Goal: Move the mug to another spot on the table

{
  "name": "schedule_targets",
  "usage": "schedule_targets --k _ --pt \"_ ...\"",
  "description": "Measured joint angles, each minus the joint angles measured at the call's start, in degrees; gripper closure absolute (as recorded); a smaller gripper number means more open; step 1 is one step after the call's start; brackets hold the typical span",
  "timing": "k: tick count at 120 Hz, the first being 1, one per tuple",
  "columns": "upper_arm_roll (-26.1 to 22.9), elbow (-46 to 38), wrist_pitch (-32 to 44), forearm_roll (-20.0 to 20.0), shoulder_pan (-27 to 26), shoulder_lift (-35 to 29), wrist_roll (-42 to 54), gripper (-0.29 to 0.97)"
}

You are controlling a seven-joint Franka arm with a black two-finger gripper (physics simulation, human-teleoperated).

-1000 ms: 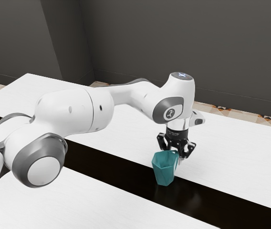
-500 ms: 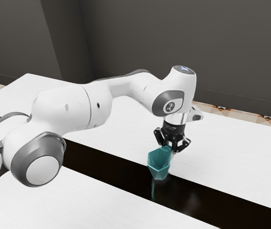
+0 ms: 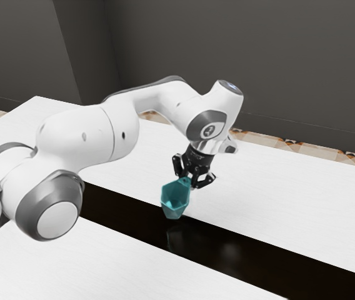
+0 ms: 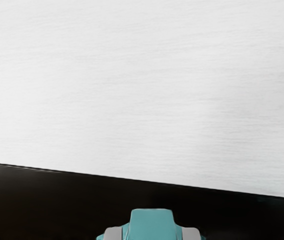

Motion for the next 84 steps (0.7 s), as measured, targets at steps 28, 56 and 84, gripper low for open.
schedule_targets --k 28,56,84 --pt "1.62 -0.07 -6.47 1.68 0.31 -0.03 4.01 0.74" --pt "2.47 -0.55 -13.86 1.71 0.79 0.06 11.47 0.74" --pt "-1.93 -0.23 -18.50 1.01 8.90 1.12 20.25 0.73"
